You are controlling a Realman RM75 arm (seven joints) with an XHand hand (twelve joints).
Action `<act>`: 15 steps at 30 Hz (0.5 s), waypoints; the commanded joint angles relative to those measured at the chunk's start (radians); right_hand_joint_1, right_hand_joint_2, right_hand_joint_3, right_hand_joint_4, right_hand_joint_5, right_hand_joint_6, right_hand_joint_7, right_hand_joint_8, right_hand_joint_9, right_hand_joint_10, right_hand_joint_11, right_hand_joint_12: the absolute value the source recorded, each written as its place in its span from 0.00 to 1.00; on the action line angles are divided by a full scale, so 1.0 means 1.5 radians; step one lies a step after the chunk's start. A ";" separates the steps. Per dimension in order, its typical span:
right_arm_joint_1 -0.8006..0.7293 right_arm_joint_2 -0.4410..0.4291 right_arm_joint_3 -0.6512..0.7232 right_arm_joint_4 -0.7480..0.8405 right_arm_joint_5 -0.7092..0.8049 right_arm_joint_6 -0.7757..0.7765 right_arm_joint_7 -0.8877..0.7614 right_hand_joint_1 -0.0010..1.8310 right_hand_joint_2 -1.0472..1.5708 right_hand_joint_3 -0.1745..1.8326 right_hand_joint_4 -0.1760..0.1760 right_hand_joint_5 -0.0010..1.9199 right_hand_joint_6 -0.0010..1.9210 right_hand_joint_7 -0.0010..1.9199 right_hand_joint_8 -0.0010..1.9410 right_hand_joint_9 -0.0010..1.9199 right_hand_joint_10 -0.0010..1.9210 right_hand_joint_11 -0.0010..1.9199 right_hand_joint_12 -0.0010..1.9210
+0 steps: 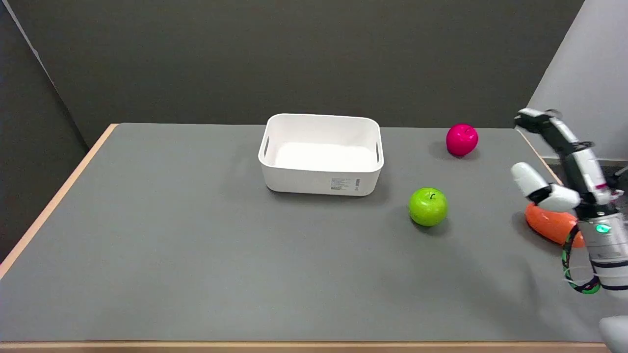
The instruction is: Pick up the green apple.
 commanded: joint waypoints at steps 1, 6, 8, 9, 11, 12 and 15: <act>-0.022 0.025 0.023 0.201 -0.299 -0.396 -0.207 0.28 0.61 0.56 0.51 0.12 0.26 0.15 0.26 0.07 0.39 0.00 0.52; -0.008 0.033 0.023 0.249 -0.358 -0.484 -0.201 0.25 0.60 0.55 0.52 0.11 0.25 0.12 0.23 0.04 0.36 0.00 0.48; -0.012 0.035 0.023 0.263 -0.363 -0.506 -0.201 0.24 0.60 0.54 0.53 0.10 0.25 0.11 0.22 0.02 0.35 0.00 0.46; -0.016 0.036 0.021 0.271 -0.364 -0.520 -0.200 0.23 0.60 0.55 0.53 0.10 0.25 0.11 0.22 0.02 0.35 0.00 0.46; -0.024 0.036 0.021 0.286 -0.364 -0.540 -0.200 0.23 0.60 0.55 0.53 0.10 0.25 0.10 0.22 0.01 0.34 0.00 0.45; -0.030 0.036 0.023 0.298 -0.364 -0.552 -0.200 0.23 0.60 0.54 0.53 0.10 0.24 0.10 0.21 0.01 0.34 0.00 0.45; -0.045 0.033 0.033 0.326 -0.361 -0.574 -0.200 0.24 0.61 0.51 0.53 0.11 0.23 0.11 0.18 0.00 0.32 0.00 0.44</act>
